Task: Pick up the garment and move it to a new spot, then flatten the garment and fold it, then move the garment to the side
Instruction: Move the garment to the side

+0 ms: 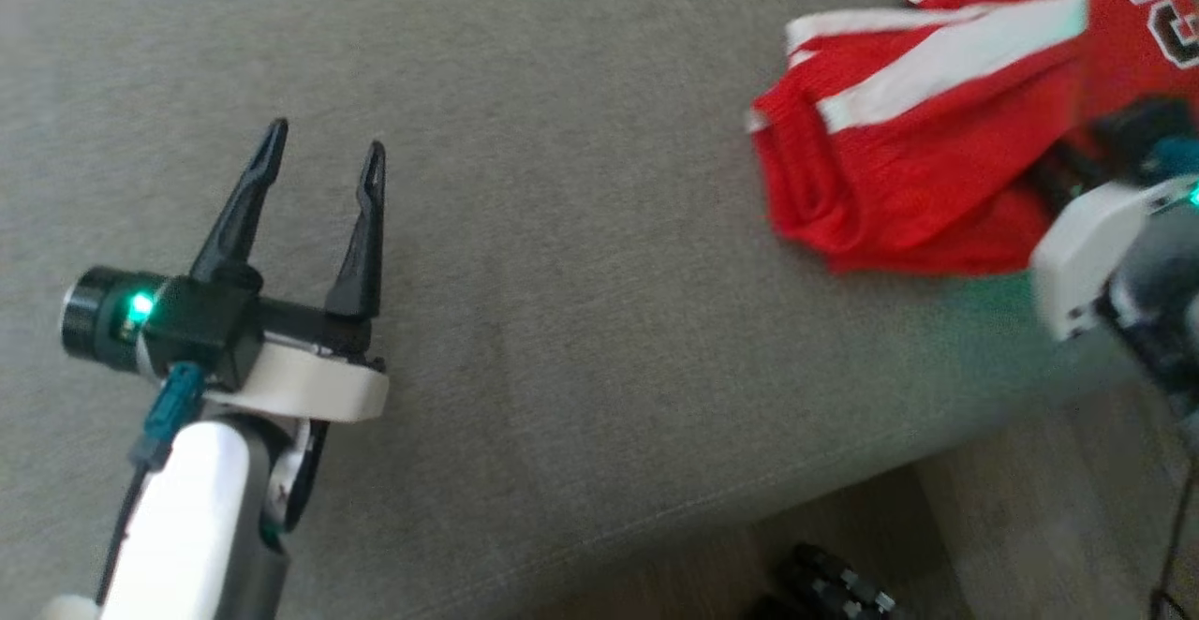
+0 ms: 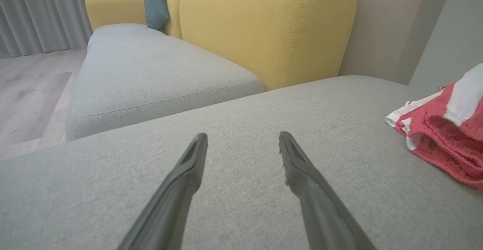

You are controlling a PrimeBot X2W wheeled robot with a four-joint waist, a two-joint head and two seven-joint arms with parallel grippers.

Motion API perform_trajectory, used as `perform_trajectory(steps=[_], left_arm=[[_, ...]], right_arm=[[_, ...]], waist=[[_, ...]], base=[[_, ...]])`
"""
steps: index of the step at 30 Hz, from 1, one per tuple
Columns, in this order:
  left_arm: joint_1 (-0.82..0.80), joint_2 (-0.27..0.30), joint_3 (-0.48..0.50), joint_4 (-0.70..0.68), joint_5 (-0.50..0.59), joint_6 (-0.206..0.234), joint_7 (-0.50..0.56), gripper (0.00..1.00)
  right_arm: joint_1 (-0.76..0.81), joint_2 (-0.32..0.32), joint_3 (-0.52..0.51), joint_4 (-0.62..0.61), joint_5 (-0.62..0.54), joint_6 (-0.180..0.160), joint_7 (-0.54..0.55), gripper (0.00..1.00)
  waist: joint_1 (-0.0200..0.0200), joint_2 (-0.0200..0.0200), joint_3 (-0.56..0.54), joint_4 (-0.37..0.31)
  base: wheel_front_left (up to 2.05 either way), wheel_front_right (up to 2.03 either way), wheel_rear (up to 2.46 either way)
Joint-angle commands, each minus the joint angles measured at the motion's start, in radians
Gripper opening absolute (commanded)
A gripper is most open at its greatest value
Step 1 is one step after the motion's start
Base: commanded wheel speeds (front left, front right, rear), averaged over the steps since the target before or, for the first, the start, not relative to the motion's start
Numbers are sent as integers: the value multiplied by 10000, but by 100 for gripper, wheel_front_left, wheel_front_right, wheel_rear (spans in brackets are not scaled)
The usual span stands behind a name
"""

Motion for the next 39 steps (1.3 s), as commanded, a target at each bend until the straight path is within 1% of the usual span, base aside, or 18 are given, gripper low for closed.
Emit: perform_trajectory(steps=[1,4,6,8,10,12,14,18,23,24,25,26,27,30,31,34,37,39], left_arm=[[-370,207,310,-448,84,-36,14,100],[-545,315,265,-572,110,-117,104,100],[-644,347,225,-626,135,-136,153,100],[-744,357,174,-657,152,-154,180,100],[-862,338,112,-674,154,-174,187,100],[-992,290,37,-669,148,-191,164,100],[-1147,206,-69,-649,148,-208,128,100],[-1484,59,-262,-496,119,-284,-12,100],[-1766,-138,-471,-186,50,-348,-207,100],[-1830,-208,-531,-80,18,-354,-277,100],[-1853,-235,-552,-29,4,-353,-313,100],[-1865,-250,-557,18,-13,-345,-345,100],[-1865,-262,-556,61,-31,-334,-374,100],[-1809,-285,-579,205,-69,-307,-454,100],[-1809,-285,-579,205,-69,-307,-454,100],[-1670,-325,-576,355,-132,-247,-524,100],[-1444,-374,-559,509,-209,-167,-583,100],[-1236,-419,-521,584,-269,-79,-614,100]], right_arm=[[-165,-506,-36,-392,-60,65,30,0],[-565,-1312,-88,-585,-167,65,189,0],[-823,-1695,-176,-661,-187,65,317,0],[-1024,-1834,-406,-791,-321,65,508,0],[-1174,-1820,-756,-813,-477,65,588,0],[-1208,-1654,-1238,-731,-628,65,725,0],[-1134,-1345,-1809,-580,-753,65,772,0],[-843,-419,-3095,-93,-987,65,702,0],[-598,689,-4408,623,-1342,65,121,0],[-526,1001,-4944,907,-1536,65,-214,33],[-496,1188,-5241,1029,-1568,65,-421,51],[-444,1316,-5495,1156,-1676,65,-573,82],[-400,1435,-5763,1270,-1785,65,-726,100],[-286,1866,-6517,1418,-1949,65,-1377,100],[-286,1866,-6517,1418,-1949,65,-1377,100],[-7,2321,-7050,1318,-2075,65,-1878,100],[458,2819,-7439,727,-2008,65,-2599,100],[918,3153,-7433,88,-1939,65,-3132,100]], waist=[[-2,0,327,-324],[-2,0,533,-492],[-2,0,638,-566],[-2,0,735,-595],[-2,0,842,-581],[-2,0,949,-530],[-2,0,1069,-426],[-2,0,1269,-157],[-2,0,1351,173],[-2,0,1345,305],[-2,0,1325,366],[-2,0,1301,401],[-2,0,1273,434],[-2,0,1124,539],[-2,0,1124,539],[-2,0,857,640],[-2,0,451,786],[-2,0,117,880]], base=[[0,0,0],[0,0,0],[0,0,0],[0,0,0],[0,0,0],[0,0,0],[0,0,0],[0,0,0],[0,0,0],[0,0,0],[0,0,0],[0,0,0],[0,0,0],[0,0,0],[0,0,0],[0,0,0],[0,0,0],[0,0,0]])
